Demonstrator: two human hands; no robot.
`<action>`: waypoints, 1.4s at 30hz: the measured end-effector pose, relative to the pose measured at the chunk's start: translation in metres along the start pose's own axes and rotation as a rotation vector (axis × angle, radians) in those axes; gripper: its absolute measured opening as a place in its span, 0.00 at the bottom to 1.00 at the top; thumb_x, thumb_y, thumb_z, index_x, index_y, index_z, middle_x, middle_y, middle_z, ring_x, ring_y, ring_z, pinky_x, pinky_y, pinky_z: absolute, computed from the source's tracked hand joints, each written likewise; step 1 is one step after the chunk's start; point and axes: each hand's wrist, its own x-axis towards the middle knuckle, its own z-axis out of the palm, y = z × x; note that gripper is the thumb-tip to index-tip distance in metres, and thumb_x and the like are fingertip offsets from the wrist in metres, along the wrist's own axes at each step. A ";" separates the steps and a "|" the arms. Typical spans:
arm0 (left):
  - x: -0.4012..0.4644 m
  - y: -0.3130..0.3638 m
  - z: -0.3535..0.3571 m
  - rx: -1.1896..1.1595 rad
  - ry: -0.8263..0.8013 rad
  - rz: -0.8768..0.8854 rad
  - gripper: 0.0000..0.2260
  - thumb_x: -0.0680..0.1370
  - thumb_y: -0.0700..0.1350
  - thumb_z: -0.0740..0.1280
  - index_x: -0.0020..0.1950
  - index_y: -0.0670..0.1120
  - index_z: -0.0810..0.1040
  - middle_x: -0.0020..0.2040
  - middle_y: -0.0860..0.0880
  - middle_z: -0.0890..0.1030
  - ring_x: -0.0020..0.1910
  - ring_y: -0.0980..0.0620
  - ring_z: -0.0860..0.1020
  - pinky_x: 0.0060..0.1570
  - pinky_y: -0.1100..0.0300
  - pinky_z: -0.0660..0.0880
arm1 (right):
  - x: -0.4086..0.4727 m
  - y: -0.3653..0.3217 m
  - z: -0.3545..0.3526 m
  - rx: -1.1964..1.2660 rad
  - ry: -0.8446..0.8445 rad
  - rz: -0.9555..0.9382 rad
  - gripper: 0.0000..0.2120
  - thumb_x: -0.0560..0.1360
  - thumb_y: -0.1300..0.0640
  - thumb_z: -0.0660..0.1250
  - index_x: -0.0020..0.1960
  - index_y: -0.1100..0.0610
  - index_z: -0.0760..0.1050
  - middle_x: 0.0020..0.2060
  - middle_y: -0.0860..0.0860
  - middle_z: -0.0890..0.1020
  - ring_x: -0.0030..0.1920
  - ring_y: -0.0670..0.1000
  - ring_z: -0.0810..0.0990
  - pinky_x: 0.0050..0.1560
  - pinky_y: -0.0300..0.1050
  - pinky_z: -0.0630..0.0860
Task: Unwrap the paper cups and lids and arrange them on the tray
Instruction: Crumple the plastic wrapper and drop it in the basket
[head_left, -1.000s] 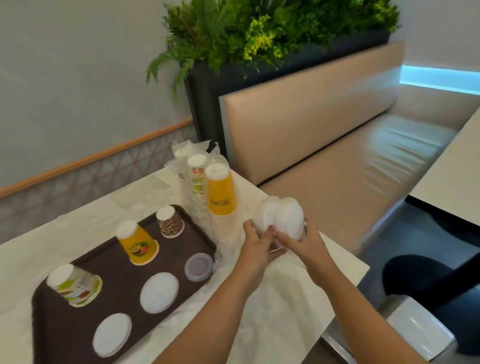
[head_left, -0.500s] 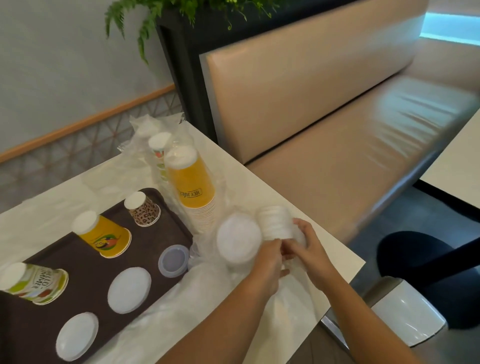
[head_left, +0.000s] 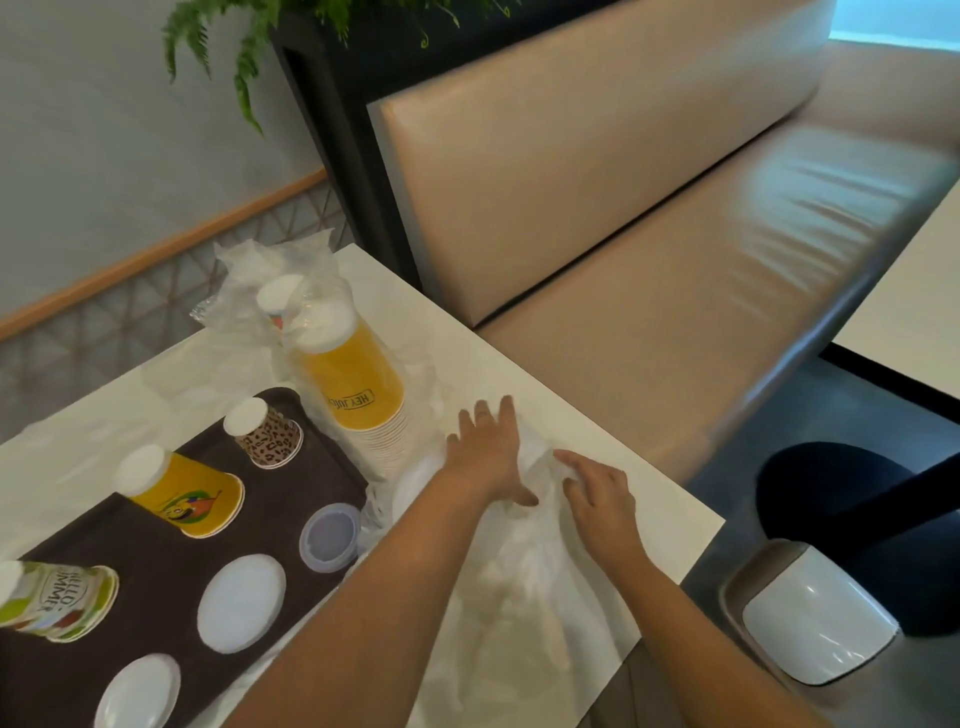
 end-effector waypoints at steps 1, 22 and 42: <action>0.005 0.000 0.003 -0.001 -0.005 -0.010 0.49 0.67 0.53 0.76 0.76 0.43 0.47 0.72 0.39 0.59 0.70 0.40 0.63 0.65 0.49 0.66 | 0.001 0.002 0.002 -0.029 -0.010 0.025 0.18 0.78 0.63 0.58 0.65 0.50 0.73 0.54 0.45 0.76 0.58 0.45 0.66 0.55 0.38 0.62; 0.008 0.023 0.052 0.259 0.207 0.181 0.30 0.76 0.40 0.69 0.71 0.39 0.55 0.77 0.38 0.48 0.76 0.38 0.44 0.72 0.43 0.52 | 0.018 -0.010 0.015 0.427 0.013 0.322 0.13 0.78 0.61 0.57 0.47 0.52 0.80 0.45 0.48 0.84 0.49 0.52 0.81 0.53 0.52 0.77; -0.054 -0.035 -0.002 -0.369 1.275 0.313 0.15 0.69 0.41 0.63 0.55 0.45 0.72 0.54 0.48 0.75 0.55 0.49 0.70 0.60 0.53 0.67 | 0.011 -0.111 0.009 0.217 0.138 -0.262 0.14 0.73 0.66 0.68 0.53 0.49 0.74 0.55 0.48 0.74 0.54 0.46 0.74 0.46 0.21 0.65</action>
